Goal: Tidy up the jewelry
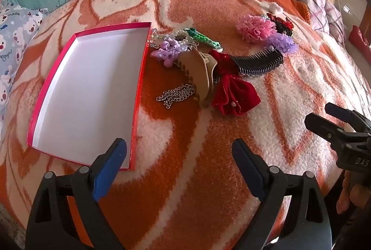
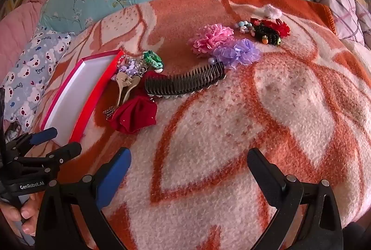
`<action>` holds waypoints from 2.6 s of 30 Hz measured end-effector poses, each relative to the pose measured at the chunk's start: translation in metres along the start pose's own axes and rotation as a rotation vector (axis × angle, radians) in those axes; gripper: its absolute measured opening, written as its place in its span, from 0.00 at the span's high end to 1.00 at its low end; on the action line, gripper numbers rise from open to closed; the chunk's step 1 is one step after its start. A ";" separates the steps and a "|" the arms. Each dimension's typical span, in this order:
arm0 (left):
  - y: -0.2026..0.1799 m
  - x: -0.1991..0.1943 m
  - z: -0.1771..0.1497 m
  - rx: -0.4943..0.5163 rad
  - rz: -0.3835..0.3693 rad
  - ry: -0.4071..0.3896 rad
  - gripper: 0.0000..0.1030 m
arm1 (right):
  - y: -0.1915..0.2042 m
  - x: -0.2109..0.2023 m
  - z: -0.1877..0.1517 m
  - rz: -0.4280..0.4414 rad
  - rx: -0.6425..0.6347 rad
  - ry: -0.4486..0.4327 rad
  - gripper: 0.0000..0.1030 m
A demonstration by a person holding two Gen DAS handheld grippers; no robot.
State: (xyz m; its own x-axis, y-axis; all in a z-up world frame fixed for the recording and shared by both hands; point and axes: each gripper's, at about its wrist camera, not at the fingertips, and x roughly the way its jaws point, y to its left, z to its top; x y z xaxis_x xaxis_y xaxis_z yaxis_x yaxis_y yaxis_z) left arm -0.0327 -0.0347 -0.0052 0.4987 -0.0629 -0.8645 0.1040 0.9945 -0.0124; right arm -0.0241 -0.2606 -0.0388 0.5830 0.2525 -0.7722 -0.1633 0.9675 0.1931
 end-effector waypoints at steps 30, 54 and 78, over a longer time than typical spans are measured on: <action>-0.004 0.003 0.007 0.003 -0.007 -0.002 0.09 | -0.009 -0.003 0.007 0.030 0.031 0.004 0.03; 0.012 0.051 0.075 -0.111 -0.154 0.038 0.09 | -0.045 0.020 0.067 0.040 0.091 -0.054 0.16; 0.004 0.121 0.101 -0.125 -0.259 0.120 0.35 | -0.072 0.123 0.161 0.097 0.173 0.008 0.65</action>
State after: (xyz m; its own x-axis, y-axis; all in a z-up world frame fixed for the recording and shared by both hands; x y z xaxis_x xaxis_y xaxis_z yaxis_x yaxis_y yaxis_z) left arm 0.1152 -0.0467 -0.0585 0.3638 -0.3122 -0.8776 0.1041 0.9499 -0.2947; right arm 0.1873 -0.2974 -0.0506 0.5644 0.3455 -0.7498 -0.0792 0.9267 0.3674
